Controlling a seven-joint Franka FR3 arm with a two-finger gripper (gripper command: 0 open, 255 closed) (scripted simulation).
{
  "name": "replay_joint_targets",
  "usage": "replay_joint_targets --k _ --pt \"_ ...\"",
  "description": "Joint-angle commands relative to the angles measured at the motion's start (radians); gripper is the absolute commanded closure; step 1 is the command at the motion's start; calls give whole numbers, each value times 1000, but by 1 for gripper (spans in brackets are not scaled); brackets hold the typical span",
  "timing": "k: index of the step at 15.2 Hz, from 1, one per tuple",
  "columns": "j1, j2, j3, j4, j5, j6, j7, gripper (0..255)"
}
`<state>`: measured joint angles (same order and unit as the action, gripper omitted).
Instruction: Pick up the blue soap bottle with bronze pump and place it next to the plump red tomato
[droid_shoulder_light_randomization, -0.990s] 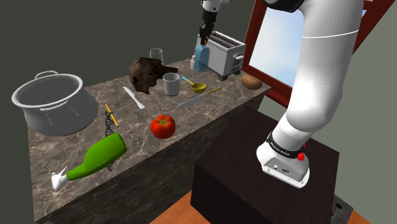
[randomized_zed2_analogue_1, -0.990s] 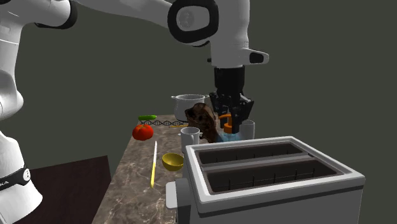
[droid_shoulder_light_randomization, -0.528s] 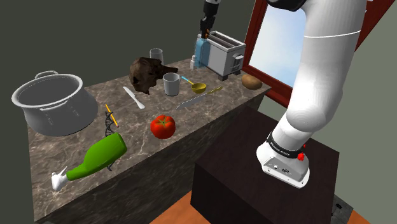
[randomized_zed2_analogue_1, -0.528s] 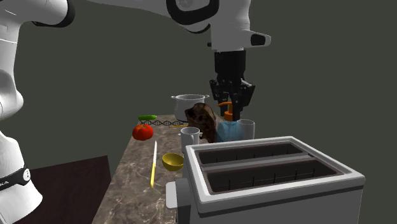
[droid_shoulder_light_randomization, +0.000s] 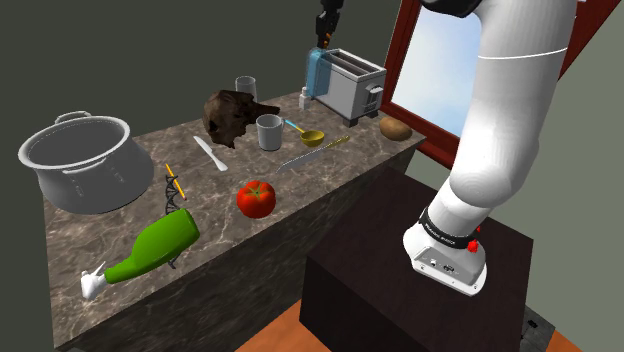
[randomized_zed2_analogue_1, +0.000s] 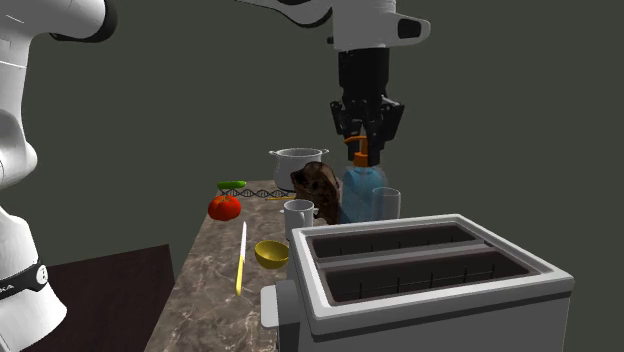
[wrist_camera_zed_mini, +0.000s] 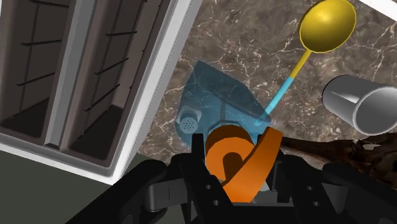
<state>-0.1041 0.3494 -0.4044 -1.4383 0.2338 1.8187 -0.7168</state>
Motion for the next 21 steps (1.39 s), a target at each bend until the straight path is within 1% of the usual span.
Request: replay_joint_targets --k 1,8,14,21 --pt "-2 1 -1 31 -1 -30 4 255" --pt "-14 13 -2 133 1 -120 13 255" --pt "104 -140 25 -22 -71 -93 144 255" --pt "211 -269 86 -124 -136 -96 313 255"
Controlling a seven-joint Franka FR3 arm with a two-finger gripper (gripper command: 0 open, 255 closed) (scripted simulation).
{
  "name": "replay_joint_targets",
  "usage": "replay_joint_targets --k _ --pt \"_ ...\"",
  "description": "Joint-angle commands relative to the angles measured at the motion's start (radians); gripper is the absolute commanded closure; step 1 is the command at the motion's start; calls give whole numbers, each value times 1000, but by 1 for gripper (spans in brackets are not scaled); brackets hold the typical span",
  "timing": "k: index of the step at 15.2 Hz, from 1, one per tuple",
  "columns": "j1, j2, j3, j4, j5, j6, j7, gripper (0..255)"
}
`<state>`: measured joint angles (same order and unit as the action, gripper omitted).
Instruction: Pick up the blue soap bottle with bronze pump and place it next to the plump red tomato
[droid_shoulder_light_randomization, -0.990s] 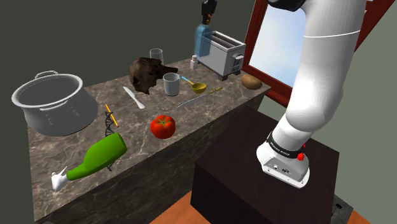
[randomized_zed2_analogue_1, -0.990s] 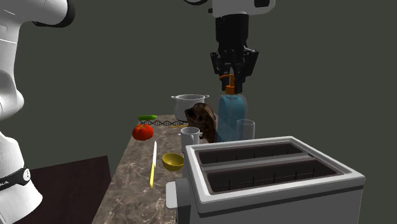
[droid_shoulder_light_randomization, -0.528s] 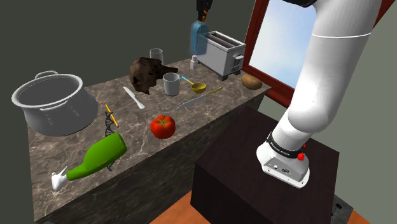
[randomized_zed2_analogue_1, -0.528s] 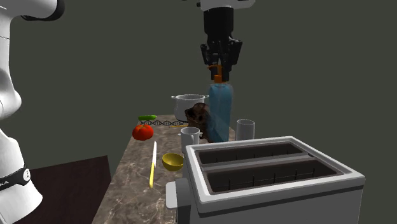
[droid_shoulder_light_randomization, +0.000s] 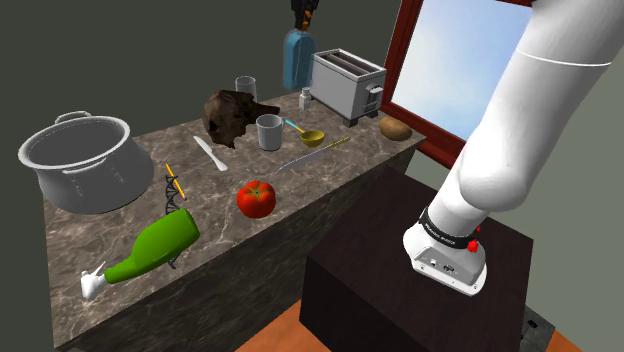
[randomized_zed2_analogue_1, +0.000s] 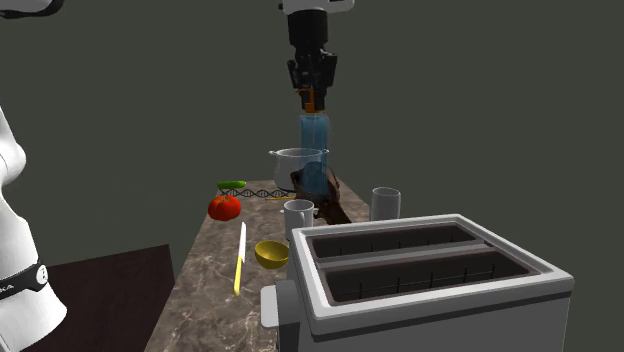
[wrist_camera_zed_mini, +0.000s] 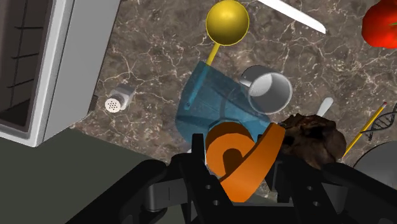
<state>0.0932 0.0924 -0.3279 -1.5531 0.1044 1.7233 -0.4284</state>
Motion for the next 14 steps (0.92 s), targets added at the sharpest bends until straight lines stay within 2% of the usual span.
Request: replay_joint_targets --k 1,7,14 --pt "27 -26 20 -17 -14 -3 49 255" --pt "102 -88 87 -41 -47 -29 195 255" --pt "183 -110 169 -9 -67 -75 361 255"
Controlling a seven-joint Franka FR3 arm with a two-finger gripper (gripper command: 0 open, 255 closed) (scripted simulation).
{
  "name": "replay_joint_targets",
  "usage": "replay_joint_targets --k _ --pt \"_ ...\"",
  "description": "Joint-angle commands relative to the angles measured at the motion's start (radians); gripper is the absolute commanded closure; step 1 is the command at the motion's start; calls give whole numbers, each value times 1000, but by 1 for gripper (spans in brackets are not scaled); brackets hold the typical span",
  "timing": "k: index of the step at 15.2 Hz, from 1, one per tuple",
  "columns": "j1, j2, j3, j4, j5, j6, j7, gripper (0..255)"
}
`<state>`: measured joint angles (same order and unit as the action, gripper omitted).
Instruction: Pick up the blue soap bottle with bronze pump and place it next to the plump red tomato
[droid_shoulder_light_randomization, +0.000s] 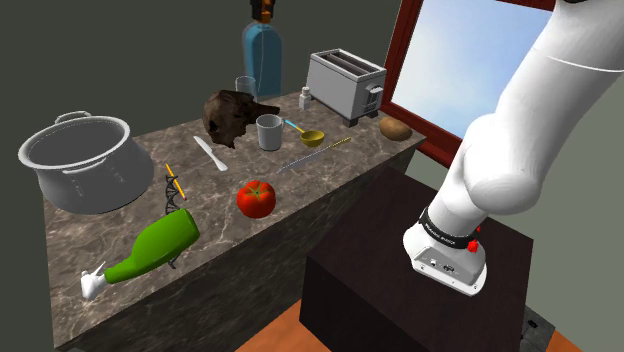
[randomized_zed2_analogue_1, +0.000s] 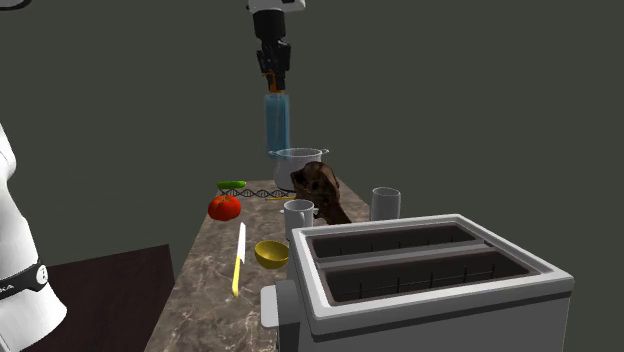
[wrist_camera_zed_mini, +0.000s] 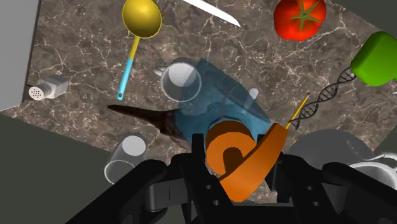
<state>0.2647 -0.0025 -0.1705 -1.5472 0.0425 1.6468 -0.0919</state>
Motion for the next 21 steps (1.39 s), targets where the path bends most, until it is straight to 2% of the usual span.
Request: replay_joint_targets --k 1,11,16,20,21 --pt "23 -14 23 -5 -7 -7 48 255" --pt "138 62 135 176 -27 -106 277 255" --pt "201 152 185 341 -44 -180 388 255" --pt "264 273 221 552 -66 -271 478 255" --pt "263 258 220 515 -65 -248 478 255"
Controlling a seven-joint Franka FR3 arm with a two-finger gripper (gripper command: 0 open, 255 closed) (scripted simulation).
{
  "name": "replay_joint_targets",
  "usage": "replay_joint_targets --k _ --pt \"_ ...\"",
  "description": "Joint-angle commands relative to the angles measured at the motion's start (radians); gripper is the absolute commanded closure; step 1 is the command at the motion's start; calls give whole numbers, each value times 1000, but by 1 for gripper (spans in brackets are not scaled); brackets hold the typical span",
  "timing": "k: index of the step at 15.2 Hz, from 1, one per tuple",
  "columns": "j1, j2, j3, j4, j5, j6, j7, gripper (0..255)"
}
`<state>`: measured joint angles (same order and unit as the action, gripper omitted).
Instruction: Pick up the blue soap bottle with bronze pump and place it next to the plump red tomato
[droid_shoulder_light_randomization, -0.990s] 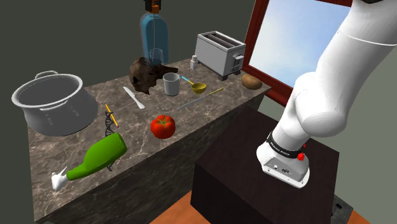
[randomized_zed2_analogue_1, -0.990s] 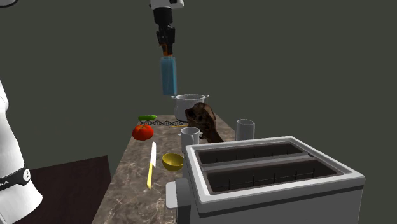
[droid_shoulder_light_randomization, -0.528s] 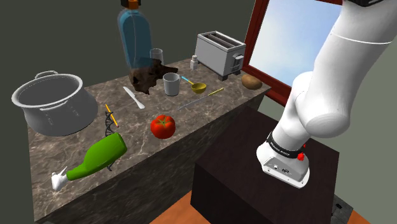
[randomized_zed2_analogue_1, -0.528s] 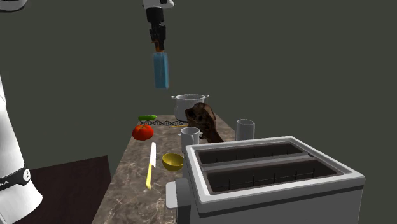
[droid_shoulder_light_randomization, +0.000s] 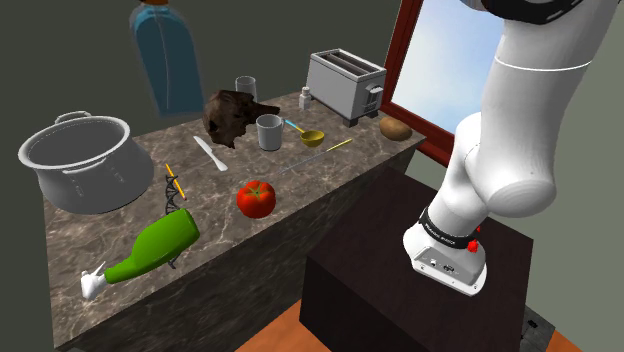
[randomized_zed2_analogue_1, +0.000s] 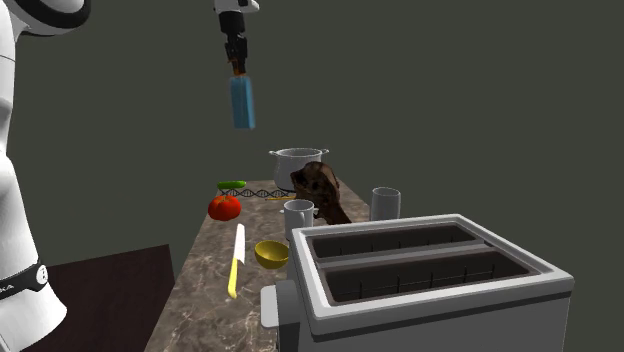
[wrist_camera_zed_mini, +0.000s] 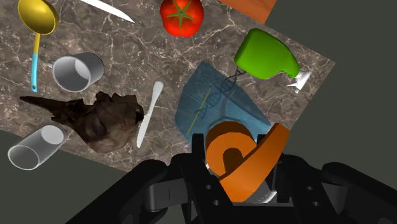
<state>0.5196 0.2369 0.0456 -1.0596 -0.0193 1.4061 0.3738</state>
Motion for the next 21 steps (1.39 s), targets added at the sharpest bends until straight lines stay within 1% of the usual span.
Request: replay_joint_targets --k 1,5,10,21 --pt "8 5 4 -8 -2 14 13 255" --pt "5 -39 3 -130 0 92 12 255" --pt "3 -78 3 -256 3 178 12 255" --pt "1 -127 2 -472 5 346 12 255"
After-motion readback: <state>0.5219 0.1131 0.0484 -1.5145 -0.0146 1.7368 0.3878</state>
